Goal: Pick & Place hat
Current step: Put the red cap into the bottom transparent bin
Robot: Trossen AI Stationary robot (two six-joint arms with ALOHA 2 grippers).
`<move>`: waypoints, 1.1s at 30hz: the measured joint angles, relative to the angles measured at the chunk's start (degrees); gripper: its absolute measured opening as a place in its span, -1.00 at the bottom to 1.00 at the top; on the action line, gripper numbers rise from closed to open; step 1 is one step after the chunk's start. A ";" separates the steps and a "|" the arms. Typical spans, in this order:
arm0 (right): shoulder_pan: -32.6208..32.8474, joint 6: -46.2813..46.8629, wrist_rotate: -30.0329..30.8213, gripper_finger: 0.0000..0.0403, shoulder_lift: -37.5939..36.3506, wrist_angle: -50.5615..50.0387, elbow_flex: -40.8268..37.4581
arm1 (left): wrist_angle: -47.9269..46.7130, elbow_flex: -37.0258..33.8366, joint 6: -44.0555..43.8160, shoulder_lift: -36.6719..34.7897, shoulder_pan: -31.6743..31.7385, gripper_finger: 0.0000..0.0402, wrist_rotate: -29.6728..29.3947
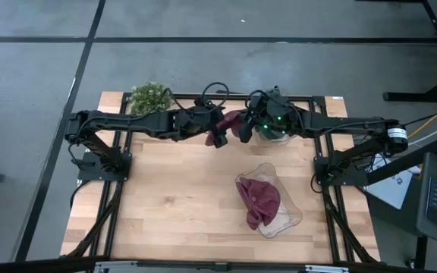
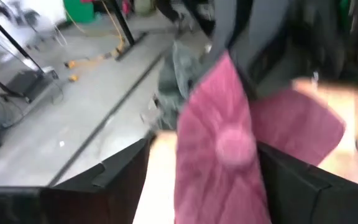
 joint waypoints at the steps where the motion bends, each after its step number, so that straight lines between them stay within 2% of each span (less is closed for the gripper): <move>1: -0.02 0.35 -0.70 -0.95 0.00 0.02 0.00 | -1.31 0.00 -0.29 0.02 0.17 0.28 0.57; 5: 0.00 0.53 -2.01 -0.95 0.00 0.02 0.00 | -3.96 0.00 -2.19 0.53 0.31 0.10 2.22; 11: -0.02 0.65 -2.80 -0.95 0.00 0.02 0.00 | -3.95 -0.04 0.15 0.52 0.30 -0.17 -0.47; 15: 0.00 2.45 -4.08 -0.95 0.00 0.02 0.00 | -4.86 -0.04 4.19 0.52 0.23 -0.43 -3.56; 21: -0.02 5.16 -9.25 -0.95 0.00 1.09 0.00 | -4.42 -0.04 4.69 0.52 0.21 -0.91 -8.64; 27: -0.13 6.27 -16.03 -0.85 0.00 1.79 0.00 | -3.50 -0.02 7.47 0.10 -1.47 -0.98 -16.47; 33: 0.00 6.64 -23.98 -0.61 -0.02 2.65 0.02 | -0.32 -0.04 15.13 -2.19 -3.07 -0.98 -23.85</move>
